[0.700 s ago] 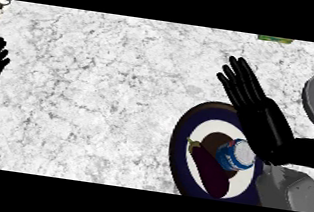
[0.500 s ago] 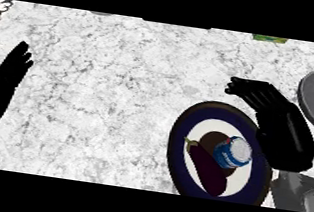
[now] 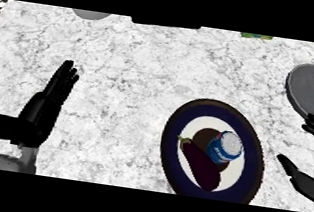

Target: Pick the can from the plate and place it in the pan

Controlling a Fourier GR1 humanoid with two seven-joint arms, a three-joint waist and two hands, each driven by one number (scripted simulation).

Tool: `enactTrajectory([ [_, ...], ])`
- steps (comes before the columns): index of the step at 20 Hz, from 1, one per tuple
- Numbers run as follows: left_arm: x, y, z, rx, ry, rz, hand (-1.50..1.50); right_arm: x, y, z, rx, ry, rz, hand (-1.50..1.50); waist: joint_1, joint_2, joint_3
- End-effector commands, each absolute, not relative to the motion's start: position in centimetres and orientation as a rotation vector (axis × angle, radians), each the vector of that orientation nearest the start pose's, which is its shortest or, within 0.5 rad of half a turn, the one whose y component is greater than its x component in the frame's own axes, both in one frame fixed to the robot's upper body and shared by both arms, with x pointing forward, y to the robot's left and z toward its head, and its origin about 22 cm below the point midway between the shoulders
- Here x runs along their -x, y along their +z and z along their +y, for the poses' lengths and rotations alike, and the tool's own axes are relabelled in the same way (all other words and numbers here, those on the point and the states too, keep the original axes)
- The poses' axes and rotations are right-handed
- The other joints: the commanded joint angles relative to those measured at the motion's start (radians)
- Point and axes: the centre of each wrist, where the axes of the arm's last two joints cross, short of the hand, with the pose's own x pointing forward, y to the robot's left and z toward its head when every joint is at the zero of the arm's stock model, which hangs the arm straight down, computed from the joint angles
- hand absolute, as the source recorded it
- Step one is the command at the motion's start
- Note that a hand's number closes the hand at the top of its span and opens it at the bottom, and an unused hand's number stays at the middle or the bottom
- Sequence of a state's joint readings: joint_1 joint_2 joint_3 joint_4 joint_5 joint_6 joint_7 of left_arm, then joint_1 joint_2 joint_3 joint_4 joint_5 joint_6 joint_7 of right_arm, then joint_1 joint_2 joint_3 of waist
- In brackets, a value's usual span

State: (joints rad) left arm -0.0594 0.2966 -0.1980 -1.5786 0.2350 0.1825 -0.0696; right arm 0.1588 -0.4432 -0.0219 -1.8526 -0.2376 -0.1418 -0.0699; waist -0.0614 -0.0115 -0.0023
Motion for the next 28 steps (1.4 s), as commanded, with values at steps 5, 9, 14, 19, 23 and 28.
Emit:
enactTrajectory([
  [5, -23.3, 1.2, 20.8, 0.031, -0.126, -1.682, 0.00, -14.7, 11.0, -33.6, 0.529, 0.305, -1.722, -1.50, 0.047, 0.008, 0.001],
  [9, -25.8, 2.0, 20.2, 0.057, -0.129, -1.716, 0.00, -16.1, 12.8, -32.9, 0.540, 0.433, -1.607, -1.50, 0.055, 0.013, 0.001],
  [14, -24.5, 0.0, 19.9, 0.071, -0.138, -1.698, 0.00, -18.2, 14.2, -30.3, 0.557, 0.601, -1.444, -1.50, 0.077, 0.016, 0.000],
  [19, -25.3, 1.2, 18.9, 0.082, -0.150, -1.704, 0.00, -20.2, 12.8, -29.3, 0.576, 0.847, -1.210, -1.50, 0.094, 0.020, 0.001],
  [23, -24.3, -0.2, 19.8, 0.088, -0.153, -1.687, 0.00, -21.5, 11.2, -26.6, 0.561, 0.983, -1.116, -1.50, 0.092, 0.018, 0.001],
  [28, -23.9, 0.4, 19.3, 0.083, -0.128, -1.695, 0.00, -22.0, 9.2, -23.7, 0.565, 1.029, -1.037, -1.50, 0.069, 0.012, 0.002],
])
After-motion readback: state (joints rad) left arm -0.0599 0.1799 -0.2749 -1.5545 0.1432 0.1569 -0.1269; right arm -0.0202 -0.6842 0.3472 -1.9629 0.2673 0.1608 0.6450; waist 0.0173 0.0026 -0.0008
